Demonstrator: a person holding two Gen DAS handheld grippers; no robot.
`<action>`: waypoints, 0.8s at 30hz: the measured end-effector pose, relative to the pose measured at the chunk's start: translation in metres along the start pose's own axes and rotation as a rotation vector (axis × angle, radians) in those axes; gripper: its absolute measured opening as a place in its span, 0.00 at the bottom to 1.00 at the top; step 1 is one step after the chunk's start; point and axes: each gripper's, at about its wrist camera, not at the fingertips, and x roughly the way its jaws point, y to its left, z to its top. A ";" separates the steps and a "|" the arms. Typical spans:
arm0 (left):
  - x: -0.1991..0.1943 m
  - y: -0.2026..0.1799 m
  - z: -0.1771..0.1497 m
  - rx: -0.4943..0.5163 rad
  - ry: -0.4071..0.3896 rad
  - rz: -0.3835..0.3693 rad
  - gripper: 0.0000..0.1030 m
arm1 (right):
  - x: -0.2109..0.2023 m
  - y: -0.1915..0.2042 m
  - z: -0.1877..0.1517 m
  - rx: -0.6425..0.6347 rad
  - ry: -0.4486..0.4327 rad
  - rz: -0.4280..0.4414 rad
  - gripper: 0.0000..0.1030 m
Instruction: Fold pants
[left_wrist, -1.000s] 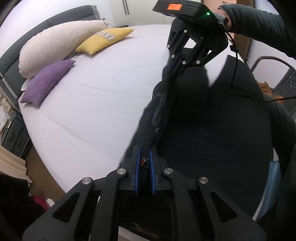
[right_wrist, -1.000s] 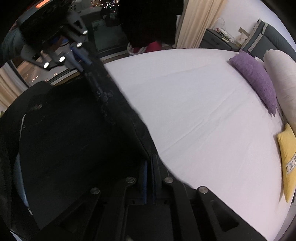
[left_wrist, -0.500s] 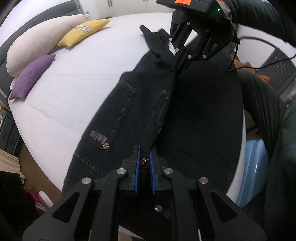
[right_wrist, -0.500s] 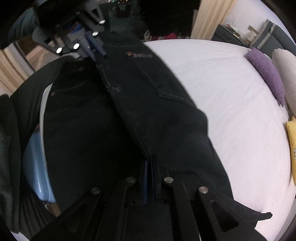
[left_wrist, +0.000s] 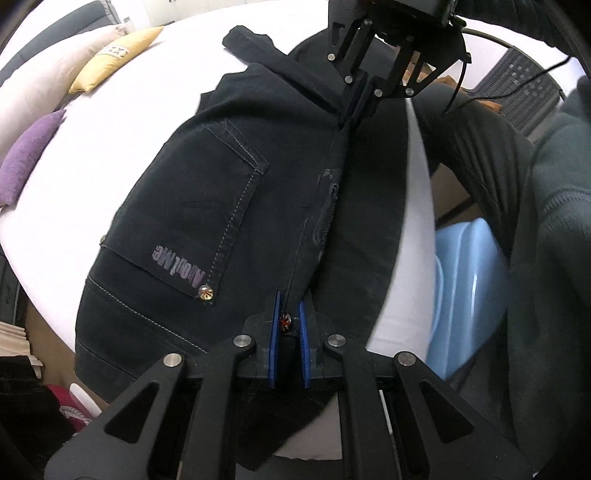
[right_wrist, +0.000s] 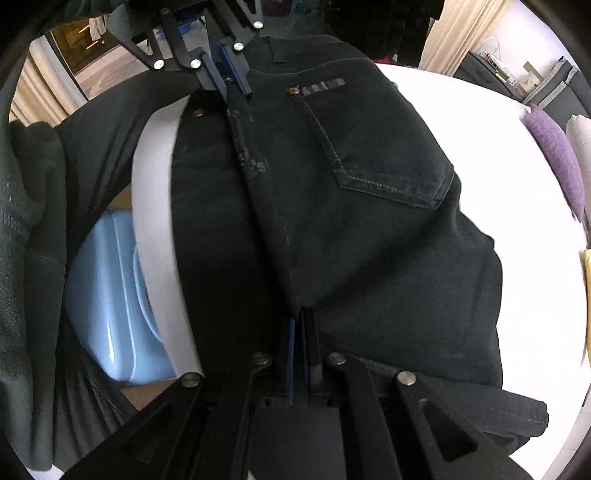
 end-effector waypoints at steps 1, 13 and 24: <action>0.000 -0.003 0.000 0.001 0.002 -0.003 0.08 | 0.000 0.001 0.000 0.005 -0.004 -0.006 0.03; -0.001 -0.023 -0.015 0.008 0.022 -0.035 0.08 | -0.002 0.032 0.006 0.018 -0.009 -0.042 0.04; 0.009 -0.013 -0.021 0.010 0.029 -0.025 0.11 | 0.007 0.060 -0.015 0.089 -0.019 -0.093 0.06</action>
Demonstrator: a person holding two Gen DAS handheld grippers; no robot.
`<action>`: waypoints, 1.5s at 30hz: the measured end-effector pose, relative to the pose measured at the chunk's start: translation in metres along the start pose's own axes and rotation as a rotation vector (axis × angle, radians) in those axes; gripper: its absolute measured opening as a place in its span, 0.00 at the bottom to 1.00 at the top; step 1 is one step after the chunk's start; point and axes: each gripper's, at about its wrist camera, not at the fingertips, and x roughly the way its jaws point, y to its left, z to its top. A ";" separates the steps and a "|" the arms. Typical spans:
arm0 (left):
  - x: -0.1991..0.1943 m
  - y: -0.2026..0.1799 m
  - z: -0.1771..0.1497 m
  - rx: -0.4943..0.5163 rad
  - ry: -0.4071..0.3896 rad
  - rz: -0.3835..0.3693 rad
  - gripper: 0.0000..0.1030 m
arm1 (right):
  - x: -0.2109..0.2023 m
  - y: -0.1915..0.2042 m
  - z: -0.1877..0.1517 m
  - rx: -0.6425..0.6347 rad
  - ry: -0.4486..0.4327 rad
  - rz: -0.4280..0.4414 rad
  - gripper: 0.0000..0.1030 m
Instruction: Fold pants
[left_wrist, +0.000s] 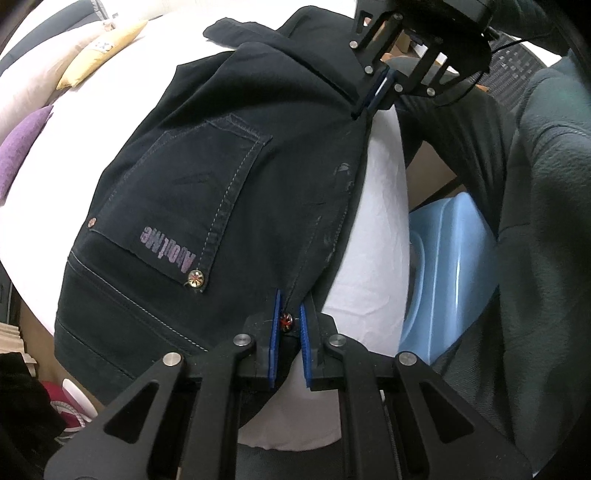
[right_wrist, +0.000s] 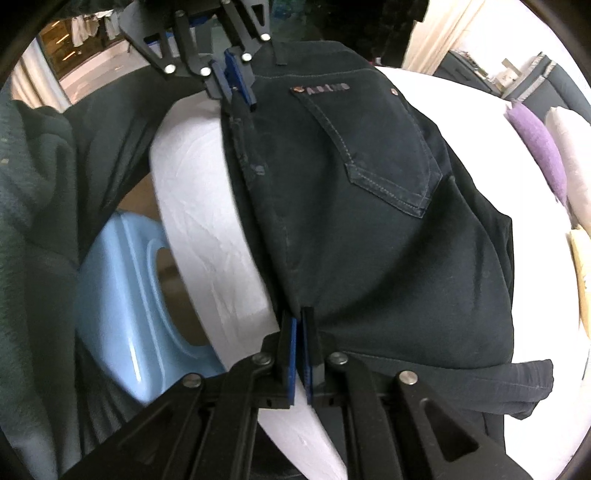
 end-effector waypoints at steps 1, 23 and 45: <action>0.003 -0.001 -0.001 -0.009 -0.008 0.004 0.11 | -0.003 0.010 -0.007 0.015 -0.001 0.000 0.07; -0.011 0.020 0.072 -0.336 -0.142 -0.109 0.23 | -0.012 -0.027 -0.057 0.616 -0.257 0.138 0.40; 0.071 0.021 0.118 -0.540 -0.154 -0.160 0.23 | -0.065 -0.306 -0.238 1.616 -0.469 -0.053 0.63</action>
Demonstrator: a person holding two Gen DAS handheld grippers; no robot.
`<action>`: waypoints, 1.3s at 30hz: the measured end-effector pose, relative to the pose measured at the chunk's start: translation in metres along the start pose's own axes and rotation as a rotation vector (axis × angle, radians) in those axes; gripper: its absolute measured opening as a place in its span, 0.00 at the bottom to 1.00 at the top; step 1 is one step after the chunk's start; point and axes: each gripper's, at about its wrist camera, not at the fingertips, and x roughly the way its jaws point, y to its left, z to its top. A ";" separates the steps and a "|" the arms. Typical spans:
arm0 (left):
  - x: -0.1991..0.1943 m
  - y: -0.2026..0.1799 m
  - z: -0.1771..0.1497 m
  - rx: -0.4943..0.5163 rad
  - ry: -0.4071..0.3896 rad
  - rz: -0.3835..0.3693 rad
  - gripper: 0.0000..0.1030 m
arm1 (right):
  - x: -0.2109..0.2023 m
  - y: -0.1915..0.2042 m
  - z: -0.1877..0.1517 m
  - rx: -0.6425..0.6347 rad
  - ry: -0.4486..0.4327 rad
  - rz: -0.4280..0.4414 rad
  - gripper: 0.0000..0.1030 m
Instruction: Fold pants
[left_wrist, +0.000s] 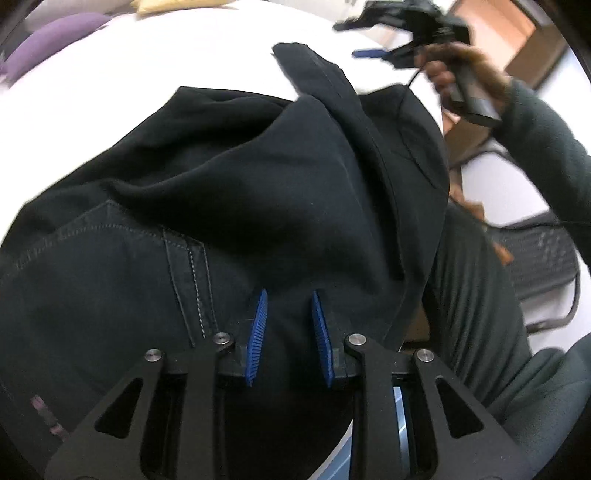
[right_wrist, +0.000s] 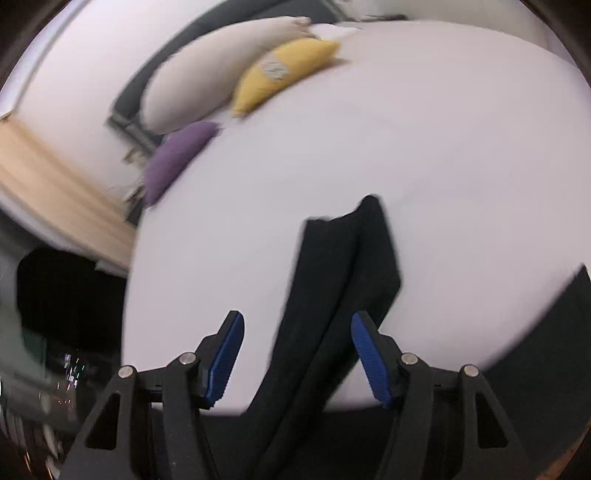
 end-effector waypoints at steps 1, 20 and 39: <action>0.000 0.004 -0.001 -0.015 -0.003 -0.016 0.23 | 0.010 -0.008 0.009 0.037 0.009 -0.004 0.63; -0.007 0.017 -0.007 -0.053 -0.018 -0.070 0.23 | 0.067 -0.002 0.034 0.017 0.125 -0.159 0.42; -0.008 0.028 -0.010 -0.101 -0.042 -0.081 0.23 | -0.165 -0.018 0.008 0.029 -0.318 0.053 0.04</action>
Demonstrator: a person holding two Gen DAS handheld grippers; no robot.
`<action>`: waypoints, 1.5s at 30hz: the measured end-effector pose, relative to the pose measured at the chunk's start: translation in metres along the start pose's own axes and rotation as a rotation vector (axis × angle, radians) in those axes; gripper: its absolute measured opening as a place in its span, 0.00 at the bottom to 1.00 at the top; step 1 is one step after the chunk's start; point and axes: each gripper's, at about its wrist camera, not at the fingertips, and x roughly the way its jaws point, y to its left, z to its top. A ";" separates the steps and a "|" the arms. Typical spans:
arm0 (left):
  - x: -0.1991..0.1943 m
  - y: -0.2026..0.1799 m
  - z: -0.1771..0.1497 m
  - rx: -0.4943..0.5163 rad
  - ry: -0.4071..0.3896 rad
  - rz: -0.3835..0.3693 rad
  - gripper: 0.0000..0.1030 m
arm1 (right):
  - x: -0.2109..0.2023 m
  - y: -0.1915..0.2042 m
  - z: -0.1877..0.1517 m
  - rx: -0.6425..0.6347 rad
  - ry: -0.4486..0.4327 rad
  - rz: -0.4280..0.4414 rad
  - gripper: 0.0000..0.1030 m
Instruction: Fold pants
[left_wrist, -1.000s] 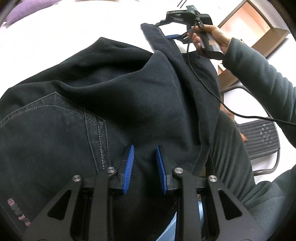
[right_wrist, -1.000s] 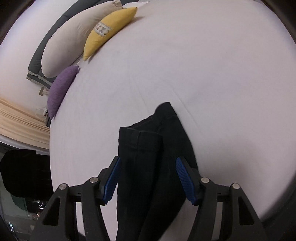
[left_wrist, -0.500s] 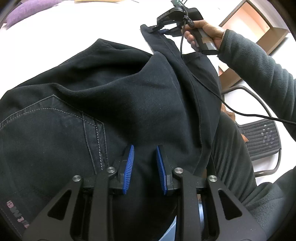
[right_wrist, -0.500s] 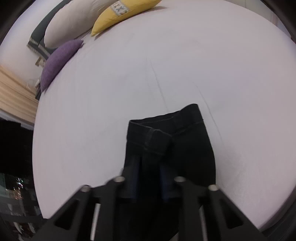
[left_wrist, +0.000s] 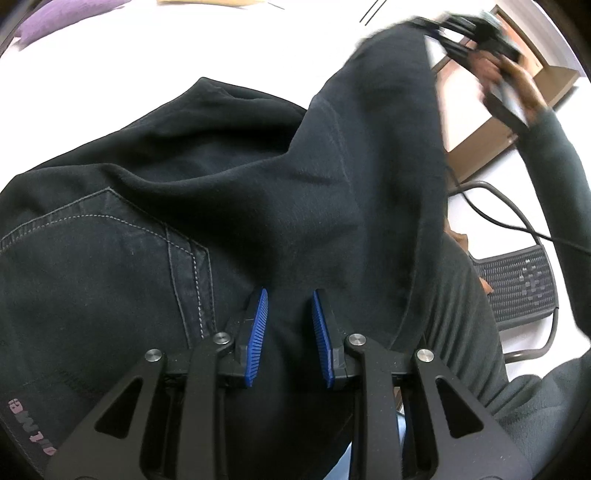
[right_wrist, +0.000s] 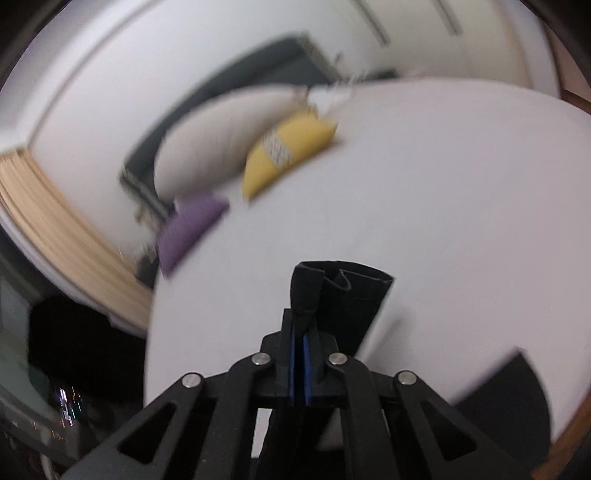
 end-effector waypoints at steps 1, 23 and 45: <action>-0.001 0.002 0.000 -0.009 -0.002 -0.004 0.23 | -0.020 -0.009 -0.005 0.016 -0.037 0.001 0.04; -0.008 0.033 0.010 -0.176 -0.018 -0.025 0.23 | -0.079 -0.227 -0.169 0.604 -0.128 -0.101 0.04; -0.020 0.036 -0.004 -0.196 -0.048 -0.038 0.24 | -0.055 -0.254 -0.199 0.804 -0.035 -0.056 0.80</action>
